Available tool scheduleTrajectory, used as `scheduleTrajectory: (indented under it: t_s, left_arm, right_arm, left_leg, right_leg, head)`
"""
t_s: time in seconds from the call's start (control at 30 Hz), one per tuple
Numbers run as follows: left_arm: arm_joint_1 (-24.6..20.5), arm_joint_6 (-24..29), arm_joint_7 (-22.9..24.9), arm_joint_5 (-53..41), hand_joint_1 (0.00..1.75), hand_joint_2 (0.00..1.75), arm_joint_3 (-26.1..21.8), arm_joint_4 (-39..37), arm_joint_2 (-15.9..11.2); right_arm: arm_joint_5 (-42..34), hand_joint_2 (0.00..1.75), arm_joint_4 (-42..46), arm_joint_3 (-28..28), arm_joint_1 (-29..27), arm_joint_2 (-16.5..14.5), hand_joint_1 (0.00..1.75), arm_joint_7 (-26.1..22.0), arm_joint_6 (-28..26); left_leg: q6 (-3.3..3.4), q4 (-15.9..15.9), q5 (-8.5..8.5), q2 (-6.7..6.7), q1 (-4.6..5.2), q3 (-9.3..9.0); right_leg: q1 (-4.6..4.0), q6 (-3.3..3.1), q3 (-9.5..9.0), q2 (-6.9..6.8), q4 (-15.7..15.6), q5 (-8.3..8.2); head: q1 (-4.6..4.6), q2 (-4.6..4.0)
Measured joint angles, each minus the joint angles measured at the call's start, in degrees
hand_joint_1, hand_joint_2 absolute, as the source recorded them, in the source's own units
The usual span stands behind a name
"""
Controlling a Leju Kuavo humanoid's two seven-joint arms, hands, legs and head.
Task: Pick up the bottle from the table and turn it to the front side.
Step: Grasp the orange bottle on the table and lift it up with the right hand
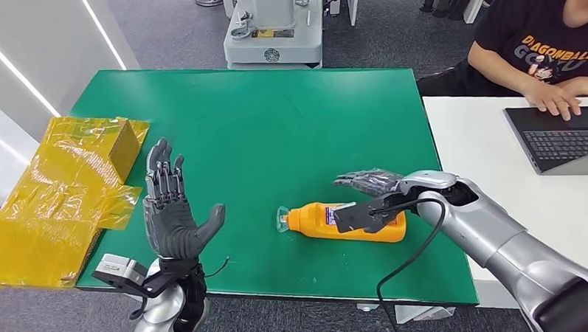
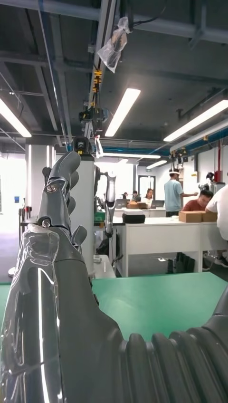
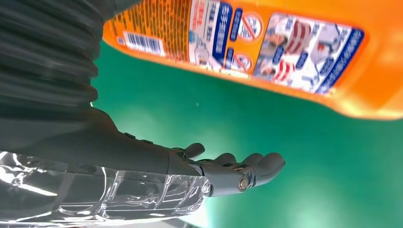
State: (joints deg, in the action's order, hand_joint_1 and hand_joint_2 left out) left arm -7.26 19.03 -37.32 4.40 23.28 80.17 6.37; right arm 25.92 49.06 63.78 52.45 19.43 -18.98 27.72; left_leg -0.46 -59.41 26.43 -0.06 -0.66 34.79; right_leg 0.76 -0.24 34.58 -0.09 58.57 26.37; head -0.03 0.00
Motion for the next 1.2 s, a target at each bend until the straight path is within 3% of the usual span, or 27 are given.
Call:
scheduleTrajectory:
  t_s: [0.57, 1.2]
  left_arm:
    - [0.06, 0.14, 0.01, 0.14, 0.00, 1.75, 0.00, 0.00, -0.08]
    - [0.07, 0.14, 0.01, 0.14, 0.00, 1.75, 0.00, 0.00, -0.08]
  right_arm:
    - [-1.24, 1.75, -2.79, 4.77, 0.52, 0.00, 0.00, 1.10, 1.94]
    - [-1.24, 1.75, -3.52, 5.51, 0.58, 0.00, 0.00, 1.13, 1.94]
  left_leg:
    - [0.00, 0.00, 0.00, 0.00, 0.00, 0.00]
    - [0.00, 0.00, 0.00, 0.00, 0.00, 0.00]
  right_leg:
    - [0.00, 0.00, 0.00, 0.00, 0.00, 0.00]
    - [0.00, 0.00, 0.00, 0.00, 0.00, 0.00]
  head:
    - [0.01, 0.00]
    - [0.01, 0.00]
